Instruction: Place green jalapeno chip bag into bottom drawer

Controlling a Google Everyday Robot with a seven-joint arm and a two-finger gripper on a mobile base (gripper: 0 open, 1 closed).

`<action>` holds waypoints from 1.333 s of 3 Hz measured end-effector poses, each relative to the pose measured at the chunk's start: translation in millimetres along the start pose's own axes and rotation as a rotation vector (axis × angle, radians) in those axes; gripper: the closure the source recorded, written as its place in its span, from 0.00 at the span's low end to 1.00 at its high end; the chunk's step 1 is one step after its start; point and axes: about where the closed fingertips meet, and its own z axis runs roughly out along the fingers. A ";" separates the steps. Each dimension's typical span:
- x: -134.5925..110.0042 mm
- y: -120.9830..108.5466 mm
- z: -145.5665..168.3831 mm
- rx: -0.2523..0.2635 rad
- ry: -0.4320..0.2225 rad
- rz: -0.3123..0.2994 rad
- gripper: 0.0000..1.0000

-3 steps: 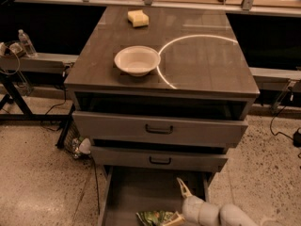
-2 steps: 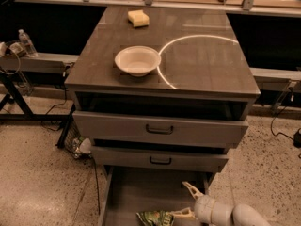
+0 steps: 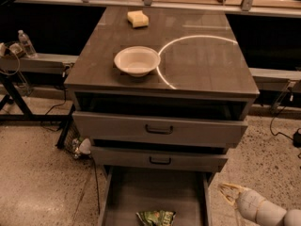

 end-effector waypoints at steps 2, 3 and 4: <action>5.3 -17.0 -1.7 0.052 0.005 -0.020 1.00; 1.6 -97.9 -61.3 0.321 0.077 -0.221 1.00; -26.4 -157.2 -104.6 0.528 0.104 -0.418 1.00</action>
Offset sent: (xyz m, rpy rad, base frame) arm 0.0243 -0.0767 0.0385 -0.0974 -0.1674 -0.1579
